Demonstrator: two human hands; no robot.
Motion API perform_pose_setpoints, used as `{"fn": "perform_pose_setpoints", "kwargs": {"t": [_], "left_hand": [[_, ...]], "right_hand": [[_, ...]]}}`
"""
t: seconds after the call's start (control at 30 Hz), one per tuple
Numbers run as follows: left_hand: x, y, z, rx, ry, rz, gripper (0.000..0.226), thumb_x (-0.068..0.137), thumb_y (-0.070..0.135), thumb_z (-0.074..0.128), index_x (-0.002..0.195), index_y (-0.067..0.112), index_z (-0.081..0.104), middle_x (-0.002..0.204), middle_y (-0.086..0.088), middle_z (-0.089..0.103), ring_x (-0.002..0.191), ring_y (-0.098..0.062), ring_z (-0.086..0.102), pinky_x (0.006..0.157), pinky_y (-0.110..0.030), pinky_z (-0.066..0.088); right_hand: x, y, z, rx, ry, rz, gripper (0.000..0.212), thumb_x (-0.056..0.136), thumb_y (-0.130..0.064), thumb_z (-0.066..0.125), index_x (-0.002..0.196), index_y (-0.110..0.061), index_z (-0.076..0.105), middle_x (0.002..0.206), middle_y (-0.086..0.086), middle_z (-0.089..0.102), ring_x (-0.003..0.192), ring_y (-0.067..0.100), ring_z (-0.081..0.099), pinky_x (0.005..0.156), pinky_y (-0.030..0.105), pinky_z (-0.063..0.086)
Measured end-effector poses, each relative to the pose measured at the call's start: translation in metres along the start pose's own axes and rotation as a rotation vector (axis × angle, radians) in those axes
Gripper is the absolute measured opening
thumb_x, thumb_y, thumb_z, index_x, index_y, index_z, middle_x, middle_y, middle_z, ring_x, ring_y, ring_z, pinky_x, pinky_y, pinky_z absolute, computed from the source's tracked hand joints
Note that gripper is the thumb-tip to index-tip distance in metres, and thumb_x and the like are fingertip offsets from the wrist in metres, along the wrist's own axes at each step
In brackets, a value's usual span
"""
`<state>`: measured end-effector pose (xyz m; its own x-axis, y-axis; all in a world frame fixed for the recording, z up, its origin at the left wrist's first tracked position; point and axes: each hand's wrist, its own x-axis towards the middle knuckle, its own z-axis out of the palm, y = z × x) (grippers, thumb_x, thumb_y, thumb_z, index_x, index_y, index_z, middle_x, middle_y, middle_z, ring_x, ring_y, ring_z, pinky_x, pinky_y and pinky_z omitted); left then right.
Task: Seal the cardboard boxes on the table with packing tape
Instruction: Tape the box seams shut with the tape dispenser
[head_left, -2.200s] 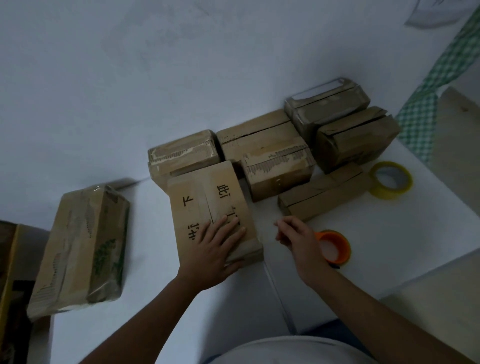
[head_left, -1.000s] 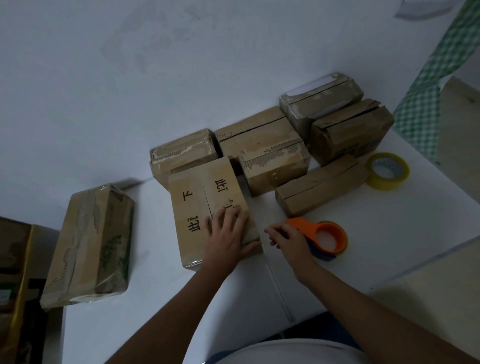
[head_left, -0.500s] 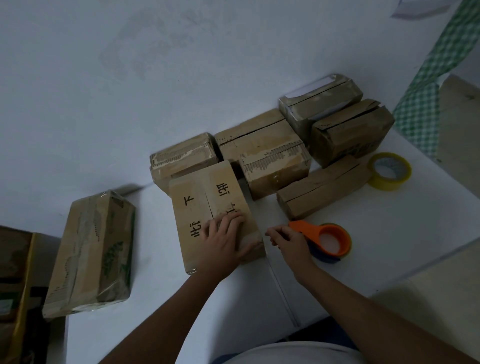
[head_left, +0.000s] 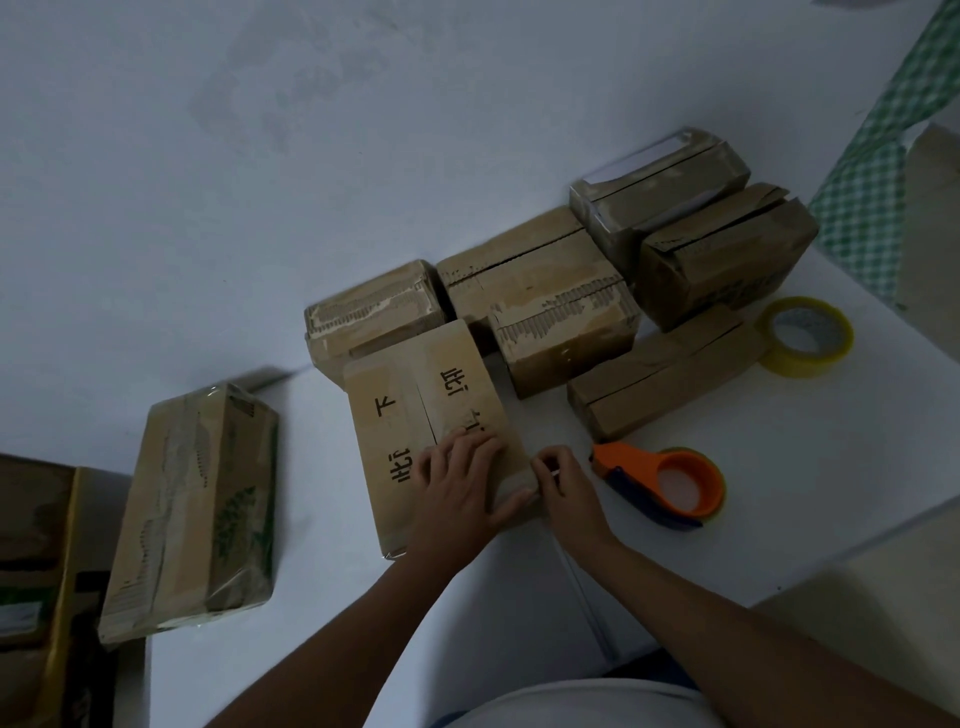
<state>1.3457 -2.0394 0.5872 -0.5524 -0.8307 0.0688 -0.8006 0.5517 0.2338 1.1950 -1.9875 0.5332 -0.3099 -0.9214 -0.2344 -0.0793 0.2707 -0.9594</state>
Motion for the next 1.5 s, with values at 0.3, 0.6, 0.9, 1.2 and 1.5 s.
{"fn": "perform_pose_setpoints", "kwargs": {"t": [0.3,0.6,0.9,1.2,1.5], "left_hand": [[0.0,-0.001,-0.002,-0.022,-0.017,-0.005,0.072,0.088,0.079,0.034,0.135,0.027,0.052,0.138,0.004,0.05,0.136,-0.021,0.036,0.111,-0.043,0.023],[0.0,-0.005,0.0,-0.04,-0.025,0.015,0.075,0.087,0.08,0.033,0.138,0.028,0.05,0.141,0.004,0.047,0.138,-0.021,0.032,0.112,-0.042,0.019],[0.001,-0.008,0.0,-0.017,-0.038,0.039,0.069,0.09,0.075,0.035,0.136,0.027,0.052,0.138,0.003,0.049,0.136,-0.023,0.035,0.111,-0.044,0.022],[0.013,-0.014,-0.05,-0.856,0.067,-0.348,0.033,0.107,0.043,0.029,0.123,0.031,0.056,0.129,0.012,0.056,0.121,-0.003,0.051,0.104,-0.036,0.044],[-0.1,-0.092,-0.038,-1.39,0.348,-1.302,0.045,0.105,0.038,0.04,0.137,0.01,0.052,0.143,-0.007,0.053,0.131,-0.024,0.049,0.109,-0.039,0.035]], "right_hand": [[0.015,-0.001,-0.017,-0.232,-0.154,0.066,0.025,0.1,-0.005,0.043,0.119,-0.016,0.055,0.116,0.003,0.055,0.102,0.015,0.057,0.082,0.023,0.048],[-0.014,-0.027,-0.051,-0.187,-0.28,-0.175,0.039,0.087,-0.037,0.068,0.124,-0.035,0.054,0.117,-0.017,0.057,0.103,-0.002,0.056,0.081,0.016,0.05],[0.009,-0.05,-0.055,-0.653,-0.451,-0.272,0.043,0.087,-0.039,0.067,0.121,-0.02,0.048,0.116,-0.007,0.046,0.095,0.009,0.056,0.073,0.026,0.049],[-0.001,-0.063,-0.014,-0.958,-0.406,-0.611,0.068,0.097,-0.054,0.038,0.154,-0.028,0.013,0.163,-0.006,-0.003,0.149,0.014,-0.007,0.12,0.036,0.0],[0.002,-0.077,0.055,-1.198,-0.586,-0.714,0.091,0.084,-0.073,0.044,0.154,-0.025,0.011,0.163,-0.003,-0.007,0.148,0.022,-0.013,0.118,0.044,-0.012]]}}
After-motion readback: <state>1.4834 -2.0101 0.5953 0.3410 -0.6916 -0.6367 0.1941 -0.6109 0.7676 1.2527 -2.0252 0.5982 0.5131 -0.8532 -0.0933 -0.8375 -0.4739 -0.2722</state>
